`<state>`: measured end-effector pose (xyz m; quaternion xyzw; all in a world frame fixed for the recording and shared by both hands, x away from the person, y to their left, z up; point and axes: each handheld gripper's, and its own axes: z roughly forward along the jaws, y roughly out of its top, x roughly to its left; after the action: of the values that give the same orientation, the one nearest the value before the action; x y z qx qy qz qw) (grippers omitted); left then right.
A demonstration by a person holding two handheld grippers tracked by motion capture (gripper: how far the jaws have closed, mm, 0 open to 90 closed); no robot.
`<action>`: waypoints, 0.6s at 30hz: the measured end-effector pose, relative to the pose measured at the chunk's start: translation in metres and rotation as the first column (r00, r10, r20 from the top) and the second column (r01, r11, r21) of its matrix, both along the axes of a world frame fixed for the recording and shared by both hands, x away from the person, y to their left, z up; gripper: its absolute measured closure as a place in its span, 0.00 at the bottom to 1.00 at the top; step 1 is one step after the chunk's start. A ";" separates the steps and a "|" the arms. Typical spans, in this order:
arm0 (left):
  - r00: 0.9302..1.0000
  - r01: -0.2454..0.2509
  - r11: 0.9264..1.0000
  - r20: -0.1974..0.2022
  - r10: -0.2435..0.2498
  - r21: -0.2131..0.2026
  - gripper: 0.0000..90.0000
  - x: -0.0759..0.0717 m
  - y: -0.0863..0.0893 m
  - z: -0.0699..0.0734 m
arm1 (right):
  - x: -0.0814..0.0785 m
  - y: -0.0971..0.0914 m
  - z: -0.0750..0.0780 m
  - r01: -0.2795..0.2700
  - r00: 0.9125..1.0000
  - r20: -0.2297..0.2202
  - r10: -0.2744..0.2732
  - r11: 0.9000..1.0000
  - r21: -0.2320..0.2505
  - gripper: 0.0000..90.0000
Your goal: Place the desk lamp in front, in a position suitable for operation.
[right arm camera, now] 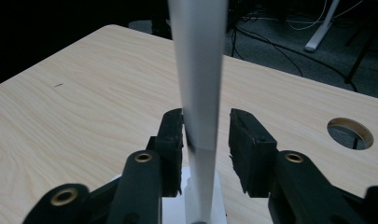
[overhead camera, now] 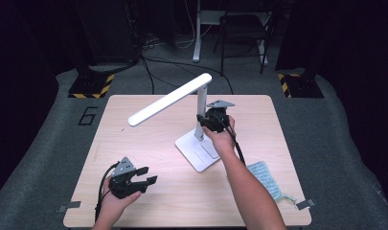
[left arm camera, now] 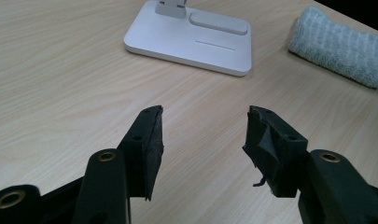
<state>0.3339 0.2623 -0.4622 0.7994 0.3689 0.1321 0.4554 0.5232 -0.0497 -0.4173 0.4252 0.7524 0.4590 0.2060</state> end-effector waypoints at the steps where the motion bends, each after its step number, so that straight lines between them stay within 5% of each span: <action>1: 1.000 0.005 1.000 0.001 -0.005 0.006 0.52 0.000 0.000 0.000 | 0.000 0.001 0.000 -0.002 1.000 0.007 0.002 1.000 0.003 0.76; 18: 1.000 -0.007 1.000 -0.002 0.007 -0.001 0.51 0.002 0.000 -0.005 | -0.020 0.017 0.002 -0.024 1.000 -0.016 0.024 1.000 -0.008 0.83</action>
<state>0.3363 0.2621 -0.4668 0.7980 0.3725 0.1327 0.4548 0.5032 -0.0332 -0.4150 0.4190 0.7609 0.4549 0.1962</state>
